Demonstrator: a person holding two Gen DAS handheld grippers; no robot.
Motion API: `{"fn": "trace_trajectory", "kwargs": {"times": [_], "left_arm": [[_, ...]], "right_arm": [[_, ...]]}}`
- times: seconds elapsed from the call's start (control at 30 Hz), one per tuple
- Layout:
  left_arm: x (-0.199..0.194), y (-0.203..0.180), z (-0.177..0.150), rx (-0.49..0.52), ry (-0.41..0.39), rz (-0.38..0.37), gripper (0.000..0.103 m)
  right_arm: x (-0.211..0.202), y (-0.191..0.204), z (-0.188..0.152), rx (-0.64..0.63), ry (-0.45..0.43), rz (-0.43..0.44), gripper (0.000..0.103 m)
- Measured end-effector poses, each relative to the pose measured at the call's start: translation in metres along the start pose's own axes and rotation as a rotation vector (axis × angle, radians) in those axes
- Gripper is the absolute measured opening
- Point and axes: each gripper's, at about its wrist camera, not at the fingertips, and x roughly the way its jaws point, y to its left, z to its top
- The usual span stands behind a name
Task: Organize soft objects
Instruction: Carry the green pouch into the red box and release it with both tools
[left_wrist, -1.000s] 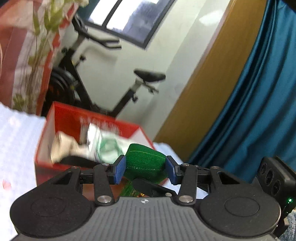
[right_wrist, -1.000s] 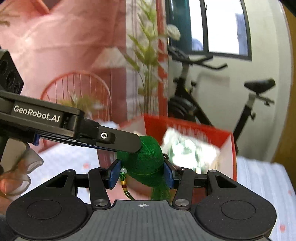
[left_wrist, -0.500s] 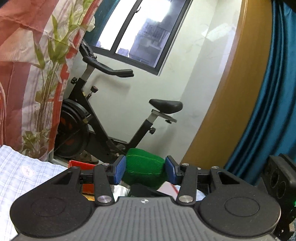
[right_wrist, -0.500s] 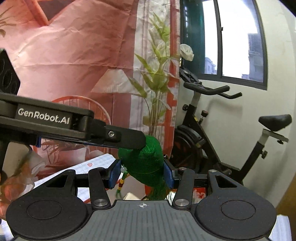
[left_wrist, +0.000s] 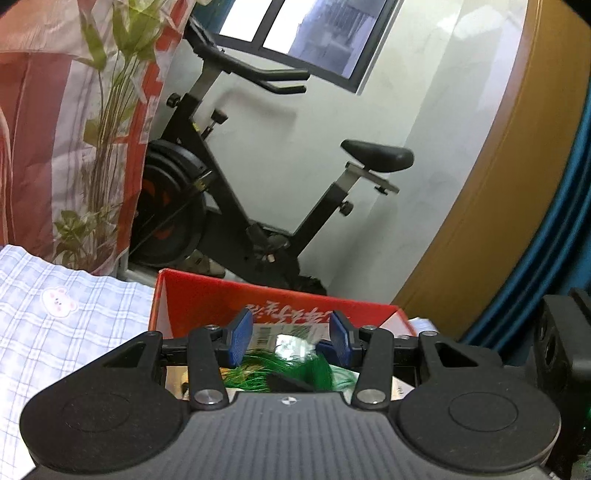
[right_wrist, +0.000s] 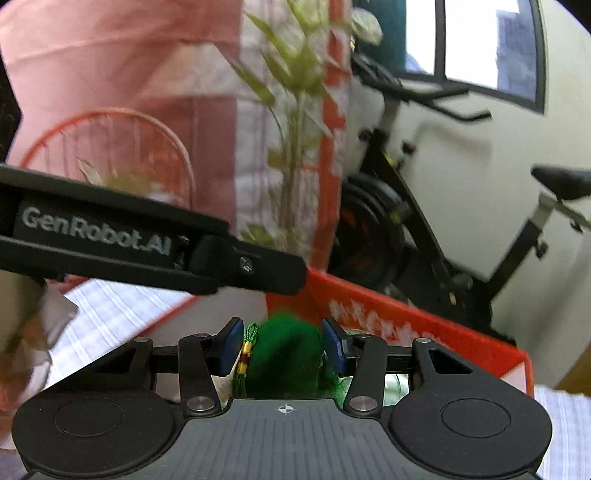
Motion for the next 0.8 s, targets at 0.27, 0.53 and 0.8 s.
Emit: {"fn": "trace_trajectory", "kwargs": {"times": [0.27, 0.53, 0.8], "left_arm": [[-0.010, 0.002, -0.003, 0.054, 0.013, 0.060, 0.049], [-0.058, 0.001, -0.020, 0.120, -0.021, 0.109, 0.051], [-0.107, 0.022, -0.065, 0.086, -0.009, 0.144, 0.051]], "right_arm": [[0.000, -0.016, -0.015, 0.054, 0.068, -0.119, 0.046], [-0.063, -0.032, -0.043, 0.101, -0.017, -0.112, 0.047], [-0.149, -0.041, -0.089, 0.118, -0.139, -0.178, 0.047]]}}
